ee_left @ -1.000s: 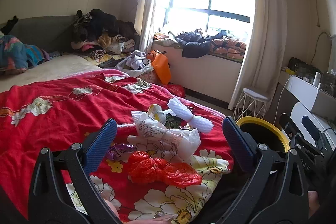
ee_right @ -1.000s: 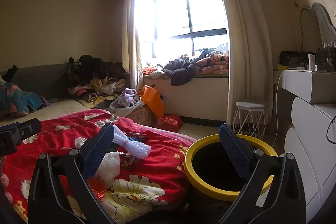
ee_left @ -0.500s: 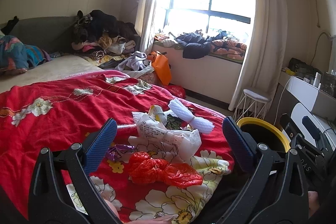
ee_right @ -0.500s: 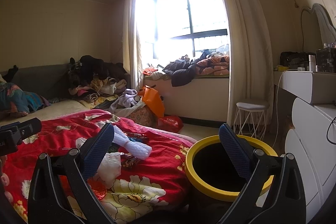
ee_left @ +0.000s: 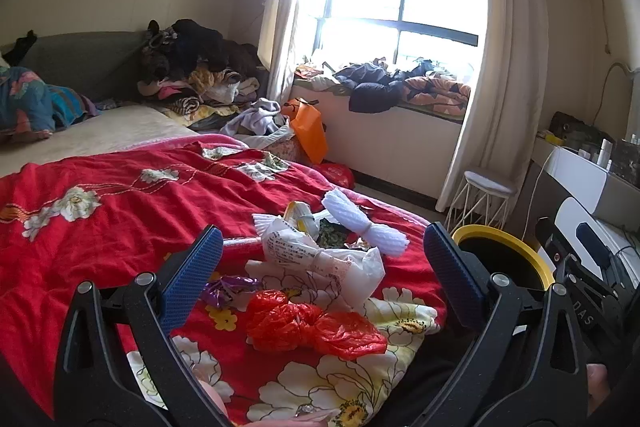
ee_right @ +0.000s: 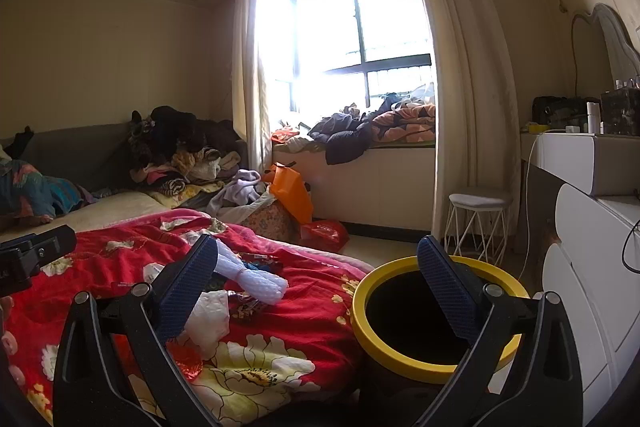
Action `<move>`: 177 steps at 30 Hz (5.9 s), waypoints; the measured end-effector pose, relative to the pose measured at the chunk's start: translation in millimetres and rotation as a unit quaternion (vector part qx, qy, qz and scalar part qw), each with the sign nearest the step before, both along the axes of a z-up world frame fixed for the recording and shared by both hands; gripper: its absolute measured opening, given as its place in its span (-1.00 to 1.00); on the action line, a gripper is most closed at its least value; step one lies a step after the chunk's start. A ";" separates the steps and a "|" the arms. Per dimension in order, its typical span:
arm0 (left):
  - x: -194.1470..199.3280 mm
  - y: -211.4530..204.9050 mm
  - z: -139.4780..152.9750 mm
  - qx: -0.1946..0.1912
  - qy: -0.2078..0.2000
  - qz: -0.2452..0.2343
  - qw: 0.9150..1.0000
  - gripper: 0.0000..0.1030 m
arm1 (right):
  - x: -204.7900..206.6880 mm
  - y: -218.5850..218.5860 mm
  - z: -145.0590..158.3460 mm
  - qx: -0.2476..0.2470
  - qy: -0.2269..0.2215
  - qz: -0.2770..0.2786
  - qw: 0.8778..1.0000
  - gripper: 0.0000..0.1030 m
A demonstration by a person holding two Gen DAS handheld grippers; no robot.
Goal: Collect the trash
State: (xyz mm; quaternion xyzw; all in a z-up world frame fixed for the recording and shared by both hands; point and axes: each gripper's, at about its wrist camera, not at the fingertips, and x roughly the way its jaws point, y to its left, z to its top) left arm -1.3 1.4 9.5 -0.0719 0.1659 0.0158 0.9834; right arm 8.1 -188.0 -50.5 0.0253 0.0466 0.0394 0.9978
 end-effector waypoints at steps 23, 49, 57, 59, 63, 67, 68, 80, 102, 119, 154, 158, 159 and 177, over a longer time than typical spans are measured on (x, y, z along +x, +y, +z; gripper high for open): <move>8.1 2.8 -14.2 -0.007 0.008 -0.020 1.000 0.80 | 7.4 5.3 -7.2 0.005 0.024 0.036 0.999 0.88; 11.4 123.4 -40.8 -0.035 0.061 0.079 0.994 0.80 | 73.2 112.1 -4.5 -0.063 0.136 0.216 0.965 0.88; 33.3 107.3 -80.2 -0.053 0.113 0.008 0.992 0.80 | 118.4 118.0 -29.1 -0.116 0.178 0.224 0.951 0.88; 39.9 98.9 -87.3 -0.055 0.124 -0.009 0.991 0.80 | 125.4 118.5 -36.4 -0.128 0.180 0.225 0.949 0.88; 48.3 82.2 -100.0 -0.059 0.140 -0.046 0.987 0.80 | 136.6 113.5 -53.9 -0.132 0.206 0.231 0.942 0.88; 56.4 77.3 -113.8 -0.077 0.166 -0.074 0.980 0.80 | 146.1 110.0 -66.6 -0.137 0.219 0.244 0.935 0.88; 58.5 77.6 -116.4 -0.080 0.171 -0.076 0.979 0.80 | 147.3 111.6 -67.6 -0.139 0.222 0.248 0.933 0.88; 72.4 75.1 -134.6 -0.125 0.210 -0.104 0.964 0.35 | 159.5 129.9 -72.4 -0.139 0.253 0.284 0.914 -0.14; 63.1 55.0 -96.3 -0.102 0.174 -0.141 0.969 -0.70 | 121.3 115.1 -45.6 -0.088 0.211 0.304 0.925 -0.73; 58.4 26.6 -40.4 -0.064 0.124 -0.155 0.978 -0.71 | 101.2 71.1 10.3 -0.030 0.128 0.248 0.960 -0.75; 99.8 -68.5 -31.7 -0.009 0.120 -0.207 0.971 -0.72 | 119.6 -84.6 15.5 0.077 0.124 0.058 0.988 -0.76; 106.8 -81.2 -32.4 -0.009 0.120 -0.214 0.969 -0.72 | 124.2 -102.2 10.8 0.084 0.132 0.032 0.987 -0.76; 108.1 -85.9 -32.2 -0.008 0.119 -0.217 0.969 -0.72 | 124.6 -106.6 9.6 0.085 0.135 0.025 0.987 -0.76; 139.9 -155.3 -47.3 0.035 0.131 -0.244 0.960 -0.71 | 142.8 -166.8 -26.1 0.135 0.199 -0.049 0.969 -0.76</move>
